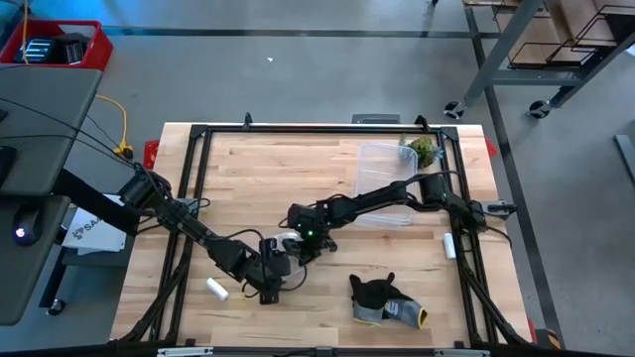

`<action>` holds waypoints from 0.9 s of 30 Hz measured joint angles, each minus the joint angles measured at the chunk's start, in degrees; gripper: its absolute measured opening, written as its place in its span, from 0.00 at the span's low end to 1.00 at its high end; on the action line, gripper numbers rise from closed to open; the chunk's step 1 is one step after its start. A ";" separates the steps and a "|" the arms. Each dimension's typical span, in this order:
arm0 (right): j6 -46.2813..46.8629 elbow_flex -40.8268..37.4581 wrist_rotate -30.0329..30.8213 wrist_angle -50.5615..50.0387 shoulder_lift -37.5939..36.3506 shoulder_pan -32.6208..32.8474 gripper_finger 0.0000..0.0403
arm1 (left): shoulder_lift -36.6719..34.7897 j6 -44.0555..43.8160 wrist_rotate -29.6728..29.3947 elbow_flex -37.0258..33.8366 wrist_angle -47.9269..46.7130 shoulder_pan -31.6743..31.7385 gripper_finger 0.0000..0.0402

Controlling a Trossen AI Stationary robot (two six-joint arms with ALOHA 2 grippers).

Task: Roll bandage
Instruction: Open the transparent zip bag

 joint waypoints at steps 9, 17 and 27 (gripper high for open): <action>-0.28 0.09 0.29 -0.24 0.67 0.35 0.00 | 0.00 0.45 0.18 0.00 1.58 0.11 0.48; -0.23 0.02 0.45 -0.07 0.72 0.29 0.00 | 0.00 -5.07 1.89 -1.82 2.21 0.17 0.48; -0.28 -0.02 0.55 0.14 0.70 0.31 0.00 | -0.08 -9.62 1.82 -4.47 5.00 0.11 0.48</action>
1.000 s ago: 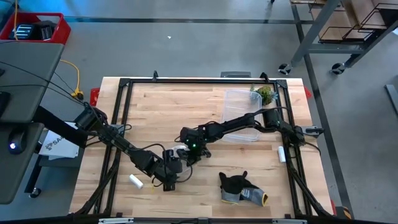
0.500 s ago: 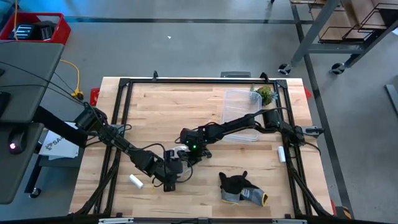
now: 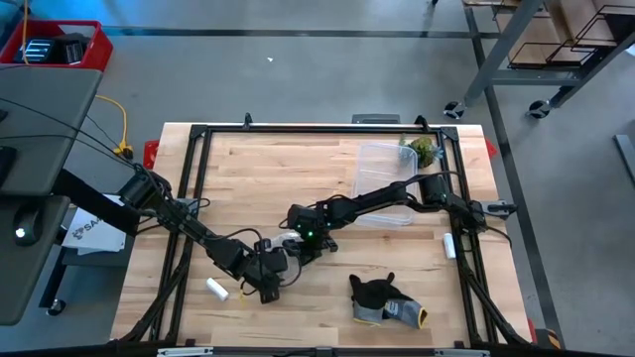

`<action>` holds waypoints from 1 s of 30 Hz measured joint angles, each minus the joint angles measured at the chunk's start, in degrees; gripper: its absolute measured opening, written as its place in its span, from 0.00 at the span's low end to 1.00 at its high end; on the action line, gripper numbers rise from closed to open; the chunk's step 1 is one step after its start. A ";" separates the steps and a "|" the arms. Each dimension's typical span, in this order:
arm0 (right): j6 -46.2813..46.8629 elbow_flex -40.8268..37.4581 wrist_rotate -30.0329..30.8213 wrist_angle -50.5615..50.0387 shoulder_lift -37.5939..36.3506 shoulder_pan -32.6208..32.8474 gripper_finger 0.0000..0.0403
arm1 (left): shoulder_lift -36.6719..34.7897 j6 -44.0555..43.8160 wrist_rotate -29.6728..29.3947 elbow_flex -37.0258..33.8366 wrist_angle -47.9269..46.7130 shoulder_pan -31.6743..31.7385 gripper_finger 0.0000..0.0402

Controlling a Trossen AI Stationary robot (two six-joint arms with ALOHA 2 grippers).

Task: Roll bandage
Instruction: Open the transparent zip bag

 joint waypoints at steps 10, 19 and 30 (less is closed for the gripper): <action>0.00 -0.02 0.13 0.02 0.00 0.00 0.00 | -3.13 2.03 0.14 0.37 -0.89 -0.07 0.47; -0.16 -0.04 0.13 0.02 0.00 -0.02 0.00 | -1.42 3.21 3.98 0.39 3.89 -0.77 0.47; -0.20 -0.04 0.13 0.02 0.00 -0.02 0.00 | -0.36 4.11 2.65 0.39 4.97 -0.59 0.33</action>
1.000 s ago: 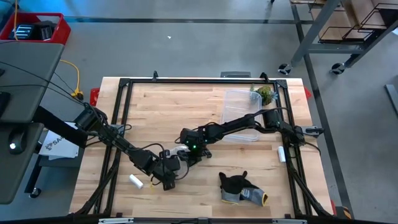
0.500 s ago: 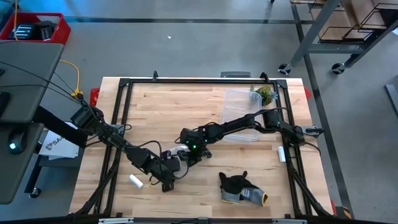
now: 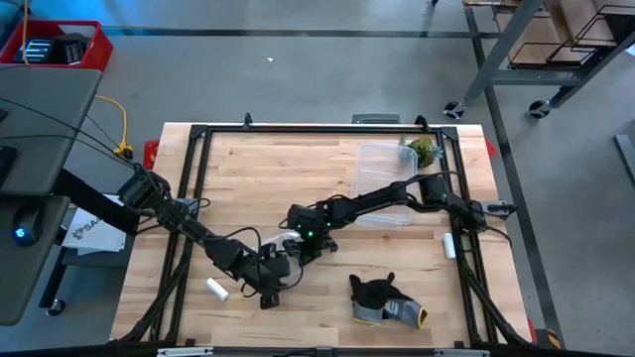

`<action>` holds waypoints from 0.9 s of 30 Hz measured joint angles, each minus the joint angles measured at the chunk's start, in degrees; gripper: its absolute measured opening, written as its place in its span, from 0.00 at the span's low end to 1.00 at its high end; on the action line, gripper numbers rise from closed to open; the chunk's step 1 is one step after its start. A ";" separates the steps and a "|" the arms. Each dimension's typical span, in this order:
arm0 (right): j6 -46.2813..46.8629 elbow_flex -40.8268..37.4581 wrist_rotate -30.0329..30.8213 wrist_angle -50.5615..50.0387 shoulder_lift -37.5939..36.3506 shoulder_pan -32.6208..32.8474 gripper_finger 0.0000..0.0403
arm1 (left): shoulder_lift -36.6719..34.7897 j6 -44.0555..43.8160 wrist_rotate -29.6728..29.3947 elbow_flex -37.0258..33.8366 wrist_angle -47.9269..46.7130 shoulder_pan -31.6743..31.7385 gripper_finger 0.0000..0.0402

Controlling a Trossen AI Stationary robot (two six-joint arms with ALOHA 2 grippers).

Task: Roll bandage
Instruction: Open the transparent zip bag

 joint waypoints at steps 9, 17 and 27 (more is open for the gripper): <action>-0.46 0.00 0.00 0.00 0.00 0.00 0.00 | 0.00 0.00 0.00 0.00 0.00 0.17 0.24; -0.46 0.00 0.00 0.00 0.00 0.00 0.00 | 0.00 0.00 -1.34 0.00 0.00 0.31 0.15; -0.46 -0.01 0.00 0.00 0.00 0.00 0.00 | 0.02 -0.15 -1.53 0.00 -0.15 0.33 0.15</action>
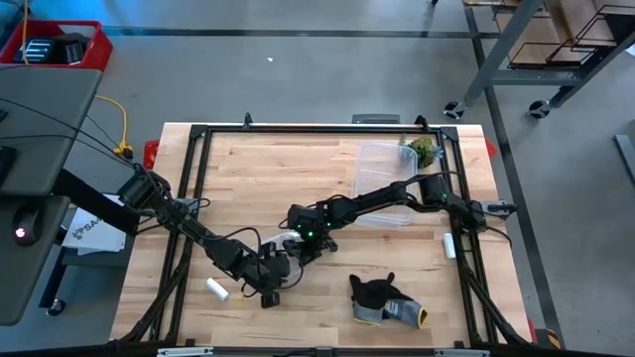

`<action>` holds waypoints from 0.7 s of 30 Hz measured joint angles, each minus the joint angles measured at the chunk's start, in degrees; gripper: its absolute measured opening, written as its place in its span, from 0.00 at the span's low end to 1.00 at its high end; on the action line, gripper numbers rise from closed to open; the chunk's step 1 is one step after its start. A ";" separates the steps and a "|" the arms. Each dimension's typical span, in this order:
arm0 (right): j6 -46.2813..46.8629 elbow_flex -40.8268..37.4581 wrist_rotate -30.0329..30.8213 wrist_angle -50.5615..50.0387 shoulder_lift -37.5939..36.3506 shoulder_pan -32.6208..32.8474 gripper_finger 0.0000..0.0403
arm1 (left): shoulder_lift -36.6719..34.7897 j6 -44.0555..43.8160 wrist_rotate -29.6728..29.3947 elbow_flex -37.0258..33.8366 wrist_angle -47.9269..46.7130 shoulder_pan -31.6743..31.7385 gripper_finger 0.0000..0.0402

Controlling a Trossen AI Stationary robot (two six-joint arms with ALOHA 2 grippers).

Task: Roll bandage
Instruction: Open the transparent zip bag

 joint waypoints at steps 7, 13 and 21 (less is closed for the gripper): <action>0.00 -0.02 0.01 0.03 0.00 0.00 0.00 | 1.43 -0.66 0.35 -0.17 -0.23 1.37 0.23; -0.41 -0.04 0.02 -0.22 0.00 0.04 0.00 | 1.89 -1.31 2.48 -0.15 0.64 1.72 0.26; -0.94 -0.06 -0.23 -0.23 0.00 0.04 0.00 | 1.86 -0.01 3.11 0.46 -0.45 1.74 0.08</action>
